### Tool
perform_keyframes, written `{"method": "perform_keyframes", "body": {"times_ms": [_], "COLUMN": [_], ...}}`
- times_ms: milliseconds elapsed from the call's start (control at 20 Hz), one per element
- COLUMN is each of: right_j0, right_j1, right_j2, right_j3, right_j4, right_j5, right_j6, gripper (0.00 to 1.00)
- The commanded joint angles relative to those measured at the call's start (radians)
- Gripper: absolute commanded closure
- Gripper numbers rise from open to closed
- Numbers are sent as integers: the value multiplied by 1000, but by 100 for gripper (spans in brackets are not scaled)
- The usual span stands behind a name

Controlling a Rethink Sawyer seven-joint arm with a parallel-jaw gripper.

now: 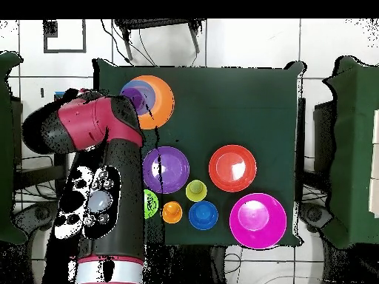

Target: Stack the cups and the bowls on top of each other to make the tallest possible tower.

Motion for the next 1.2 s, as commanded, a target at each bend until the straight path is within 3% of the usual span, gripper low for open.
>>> {"method": "perform_keyframes", "body": {"times_ms": [50,200,400,600,900,1200], "right_j0": [-57,-69,-79,-86,-107,-130], "right_j1": [-35,-61,-128,-168,-178,-145], "right_j2": [116,127,128,126,115,117], "right_j3": [34,97,267,369,418,399], "right_j4": [-44,-38,-16,-51,-107,-166], "right_j5": [101,81,46,-4,-10,-59], "right_j6": [-133,-120,-54,-57,-98,-115], "gripper": [0,0,0,0,0,0]}}
